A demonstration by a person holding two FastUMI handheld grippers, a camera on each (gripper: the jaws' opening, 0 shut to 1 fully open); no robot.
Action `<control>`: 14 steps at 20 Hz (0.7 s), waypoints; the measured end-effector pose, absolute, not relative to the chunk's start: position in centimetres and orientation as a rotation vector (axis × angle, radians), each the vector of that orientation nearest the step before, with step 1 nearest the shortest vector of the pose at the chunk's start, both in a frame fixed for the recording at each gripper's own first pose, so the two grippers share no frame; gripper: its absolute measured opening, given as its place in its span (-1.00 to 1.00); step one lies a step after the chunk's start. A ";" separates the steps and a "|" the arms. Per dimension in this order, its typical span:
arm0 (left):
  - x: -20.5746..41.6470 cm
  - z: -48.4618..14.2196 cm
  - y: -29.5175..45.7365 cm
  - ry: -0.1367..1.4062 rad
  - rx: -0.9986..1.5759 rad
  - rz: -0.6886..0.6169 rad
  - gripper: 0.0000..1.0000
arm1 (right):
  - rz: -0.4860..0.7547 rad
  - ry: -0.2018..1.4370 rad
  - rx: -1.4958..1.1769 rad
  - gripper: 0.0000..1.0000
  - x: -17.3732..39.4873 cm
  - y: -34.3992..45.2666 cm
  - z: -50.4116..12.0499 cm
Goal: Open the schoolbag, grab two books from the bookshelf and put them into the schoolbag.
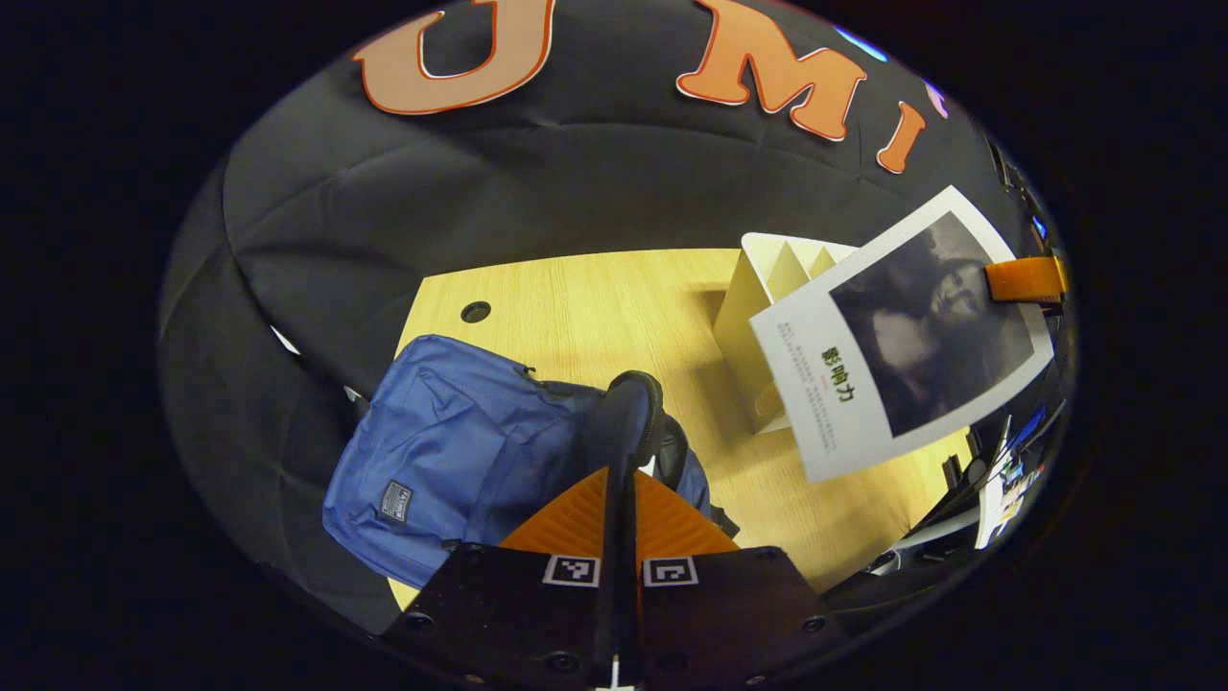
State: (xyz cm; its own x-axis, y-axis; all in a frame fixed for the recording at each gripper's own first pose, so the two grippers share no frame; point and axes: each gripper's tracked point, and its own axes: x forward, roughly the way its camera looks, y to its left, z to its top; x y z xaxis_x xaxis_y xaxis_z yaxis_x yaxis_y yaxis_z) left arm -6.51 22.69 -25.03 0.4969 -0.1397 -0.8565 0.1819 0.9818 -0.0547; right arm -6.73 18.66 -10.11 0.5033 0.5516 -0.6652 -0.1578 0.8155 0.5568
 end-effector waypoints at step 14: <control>-5.7 -22.1 25.6 0.980 0.148 -0.188 -0.95 | 0.378 1.088 0.718 -0.44 -11.5 25.7 -19.3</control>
State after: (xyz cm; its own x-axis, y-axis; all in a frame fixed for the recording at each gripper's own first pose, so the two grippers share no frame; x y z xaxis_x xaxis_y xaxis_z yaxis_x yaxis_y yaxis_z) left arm -5.67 25.62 -22.14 0.5431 -0.0910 -0.8347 0.2243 0.9737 0.0398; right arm -11.46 25.74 -19.26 0.4327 0.6063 -0.6672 0.0625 0.7182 0.6931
